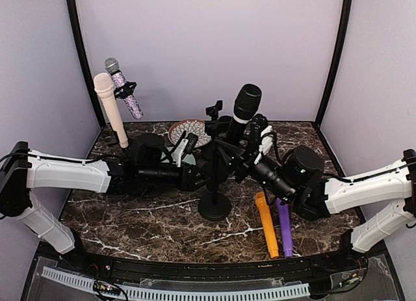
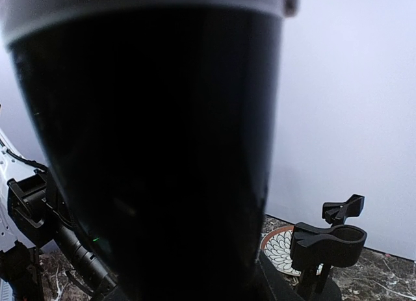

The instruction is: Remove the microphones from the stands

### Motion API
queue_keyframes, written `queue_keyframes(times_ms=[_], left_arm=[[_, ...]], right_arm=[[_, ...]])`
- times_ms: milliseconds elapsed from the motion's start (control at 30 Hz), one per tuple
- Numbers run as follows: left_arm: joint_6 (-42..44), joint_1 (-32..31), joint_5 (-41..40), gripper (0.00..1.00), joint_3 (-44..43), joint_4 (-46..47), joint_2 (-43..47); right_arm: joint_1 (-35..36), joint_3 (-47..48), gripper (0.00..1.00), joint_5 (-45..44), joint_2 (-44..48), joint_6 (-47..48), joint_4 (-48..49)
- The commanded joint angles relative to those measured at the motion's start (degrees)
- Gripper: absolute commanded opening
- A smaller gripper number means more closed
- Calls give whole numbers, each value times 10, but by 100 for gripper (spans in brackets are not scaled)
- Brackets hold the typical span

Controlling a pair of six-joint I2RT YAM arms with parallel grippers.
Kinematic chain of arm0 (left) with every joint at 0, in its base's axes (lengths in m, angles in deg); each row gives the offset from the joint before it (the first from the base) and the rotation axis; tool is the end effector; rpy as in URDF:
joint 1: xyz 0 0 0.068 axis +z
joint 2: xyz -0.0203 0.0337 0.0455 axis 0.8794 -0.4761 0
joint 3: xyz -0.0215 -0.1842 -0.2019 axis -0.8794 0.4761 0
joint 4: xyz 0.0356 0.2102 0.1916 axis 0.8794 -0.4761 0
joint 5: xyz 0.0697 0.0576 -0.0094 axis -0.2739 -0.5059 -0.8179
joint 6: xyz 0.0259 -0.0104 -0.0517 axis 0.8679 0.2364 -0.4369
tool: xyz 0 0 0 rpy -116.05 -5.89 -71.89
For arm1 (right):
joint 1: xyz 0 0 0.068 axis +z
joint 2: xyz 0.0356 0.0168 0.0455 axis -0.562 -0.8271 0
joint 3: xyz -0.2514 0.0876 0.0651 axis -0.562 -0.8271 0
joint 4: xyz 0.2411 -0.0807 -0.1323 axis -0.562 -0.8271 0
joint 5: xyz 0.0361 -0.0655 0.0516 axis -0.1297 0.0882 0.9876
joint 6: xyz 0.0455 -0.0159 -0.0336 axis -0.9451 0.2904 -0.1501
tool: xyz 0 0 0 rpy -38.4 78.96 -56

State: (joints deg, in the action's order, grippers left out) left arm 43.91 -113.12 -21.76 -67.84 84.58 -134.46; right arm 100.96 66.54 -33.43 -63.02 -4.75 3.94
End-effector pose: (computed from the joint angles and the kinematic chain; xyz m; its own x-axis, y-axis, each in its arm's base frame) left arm 0.2141 -0.2918 0.2350 -0.6007 0.0408 -0.7985 0.7372 0.4148 -0.5334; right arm 0.1389 0.2928 0.2878 0.1054 0.2661 -0.9582 -0.7744 0.6264 0.0888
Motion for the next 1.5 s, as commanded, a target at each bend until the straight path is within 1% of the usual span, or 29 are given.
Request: queue_keyframes(times_ms=[0, 100, 300, 433, 600, 733, 767, 833, 1067, 1267, 1467], left_arm=[[0, -3, -6, 47, -15, -30, -8], [-17, -3, -12, 47, -17, -37, -15], [-63, -3, 22, 47, -10, -20, -22], [-88, -2, 36, 38, -3, -7, -28], [-129, -3, 70, 31, 6, 30, -51], [-144, -3, 68, 21, 15, 41, -57], [-146, -3, 66, 17, 17, 42, -57], [-153, -2, 65, 15, 21, 44, -58], [-211, -3, 88, 6, 37, 81, -77], [-279, -2, 110, 3, 66, 124, -87], [-336, -2, 134, 2, 91, 180, -101]], right_arm=[[6, -4, 28, -12, 2, -7, -18], [6, -5, 28, -11, 3, -6, -18], [6, -5, 28, -13, 4, -2, -18], [6, -3, 28, -11, 0, -2, -18], [6, -3, 28, -13, 2, -3, -18], [6, -5, 28, -13, 4, -3, -20], [6, -5, 28, -13, 4, -3, -20], [6, -5, 28, -13, 3, -4, -21], [6, -5, 28, -11, 4, -7, -20], [6, -9, 28, -9, 7, -11, -21], [6, -14, 28, -8, 11, -13, -20]])
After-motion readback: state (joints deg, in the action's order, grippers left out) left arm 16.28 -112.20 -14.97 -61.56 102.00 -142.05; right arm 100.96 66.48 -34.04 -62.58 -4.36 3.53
